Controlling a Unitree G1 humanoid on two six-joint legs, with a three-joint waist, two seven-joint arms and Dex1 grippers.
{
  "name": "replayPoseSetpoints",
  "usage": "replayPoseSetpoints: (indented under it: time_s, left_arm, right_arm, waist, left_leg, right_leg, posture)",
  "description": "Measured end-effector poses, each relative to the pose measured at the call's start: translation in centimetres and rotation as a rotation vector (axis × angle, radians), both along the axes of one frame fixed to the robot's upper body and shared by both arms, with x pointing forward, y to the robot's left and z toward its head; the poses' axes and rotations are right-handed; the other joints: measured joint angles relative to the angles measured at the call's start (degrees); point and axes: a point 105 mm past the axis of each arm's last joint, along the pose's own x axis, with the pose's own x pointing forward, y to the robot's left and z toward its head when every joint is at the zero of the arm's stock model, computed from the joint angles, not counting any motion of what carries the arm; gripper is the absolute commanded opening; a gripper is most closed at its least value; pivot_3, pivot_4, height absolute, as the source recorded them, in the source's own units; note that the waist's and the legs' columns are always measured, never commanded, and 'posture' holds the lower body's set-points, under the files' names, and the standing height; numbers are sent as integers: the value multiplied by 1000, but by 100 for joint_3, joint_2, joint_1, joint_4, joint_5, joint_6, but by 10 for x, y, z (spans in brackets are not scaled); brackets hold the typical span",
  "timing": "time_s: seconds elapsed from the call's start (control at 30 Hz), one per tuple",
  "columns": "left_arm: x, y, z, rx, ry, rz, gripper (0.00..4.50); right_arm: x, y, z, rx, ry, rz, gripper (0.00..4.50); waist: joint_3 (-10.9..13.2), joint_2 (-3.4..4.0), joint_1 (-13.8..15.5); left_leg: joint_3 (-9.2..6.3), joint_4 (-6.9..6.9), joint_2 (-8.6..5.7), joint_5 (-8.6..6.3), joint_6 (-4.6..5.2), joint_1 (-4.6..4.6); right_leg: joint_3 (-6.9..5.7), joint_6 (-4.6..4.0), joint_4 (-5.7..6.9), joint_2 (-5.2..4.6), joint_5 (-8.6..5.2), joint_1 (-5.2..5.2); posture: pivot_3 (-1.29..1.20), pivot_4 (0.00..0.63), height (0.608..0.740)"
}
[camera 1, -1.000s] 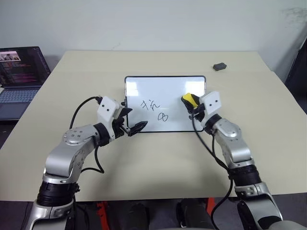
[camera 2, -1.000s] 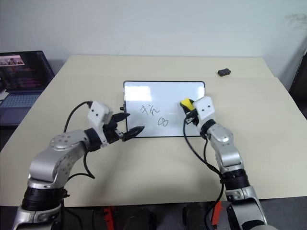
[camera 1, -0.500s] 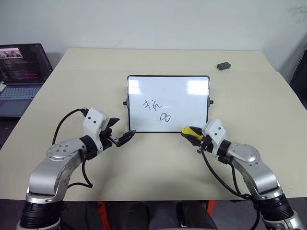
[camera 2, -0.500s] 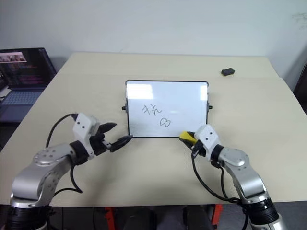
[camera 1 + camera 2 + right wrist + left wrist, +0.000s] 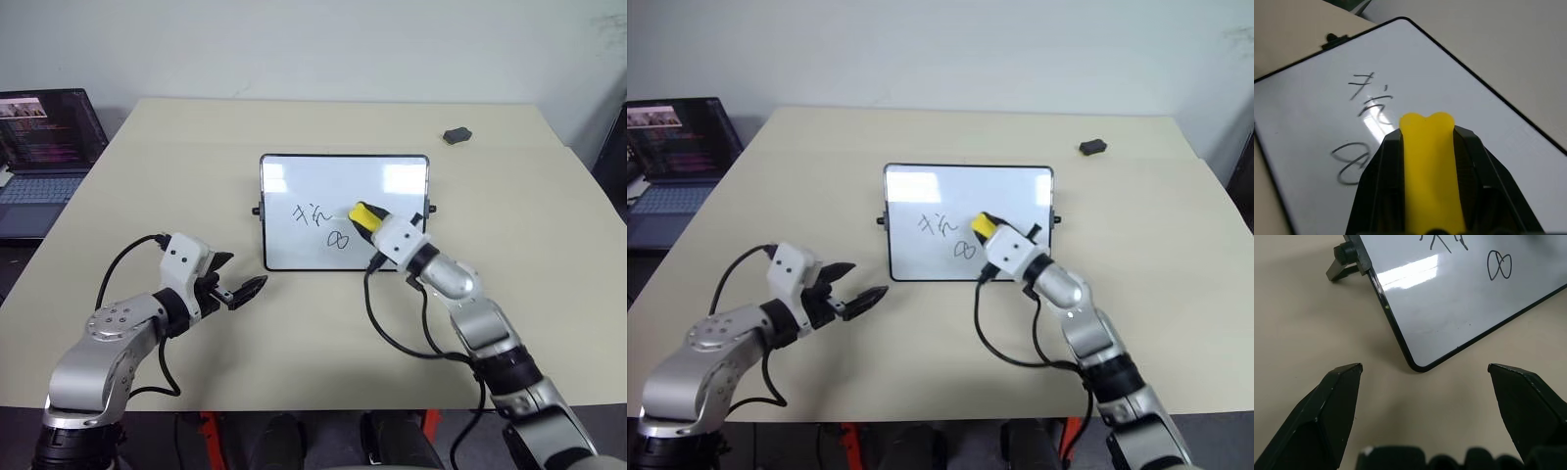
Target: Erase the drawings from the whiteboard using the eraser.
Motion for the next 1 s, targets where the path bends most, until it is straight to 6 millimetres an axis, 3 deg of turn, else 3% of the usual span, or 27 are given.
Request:
replayPoseSetpoints:
  time_s: [0.13,0.23,0.47,0.63,0.73,0.87,1.0]
  left_arm:
    - [3,-2,7,0,-24,-11,4500]
    - [4,-5,7,1,-25,-21,4500]
    - [6,-9,11,0,-34,-46,4500]
    - [7,-11,11,4,-37,-51,4500]
    - [7,-12,9,5,-35,-58,4500]
    - [7,-12,9,6,-36,-57,4500]
    - [7,-12,9,6,-36,-58,4500]
  right_arm:
    - [15,5,-13,-5,42,-31,1003]
    - [12,14,-24,-17,82,1,1003]
    - [-22,41,-76,-143,274,169,1000]
    - [-19,38,-75,-170,267,143,997]
    - [-12,35,-64,-144,226,99,997]
    - [8,14,-37,-73,139,-20,997]
    - [13,0,-30,-64,108,-70,997]
  waist:
    - [0,0,8]
    - [-2,-2,1]
    - [-4,-2,-4]
    - [-6,-5,-2]
    - [-5,-5,0]
    - [-5,-5,11]
    - [-6,-6,12]
  left_leg:
    - [1,-1,0,0,0,-5]
    - [5,-1,1,-1,0,-6]
    - [4,0,1,-1,2,31]
    - [1,0,-1,-1,2,58]
    - [1,0,-1,0,1,56]
    - [0,0,-1,-1,1,53]
    - [1,-1,-1,-1,1,53]
  right_leg:
    - [1,0,-4,-2,0,-2]
    - [4,0,-2,-2,0,-6]
    - [3,-1,8,-2,1,27]
    - [1,-2,8,-1,1,51]
    - [1,-2,9,-1,2,49]
    - [1,-2,6,-1,3,48]
    - [2,-2,5,-2,2,48]
  posture:
    - [0,150,740]
    - [0,150,740]
    - [0,150,740]
    - [0,150,740]
    - [0,150,740]
    - [0,150,740]
    - [0,150,740]
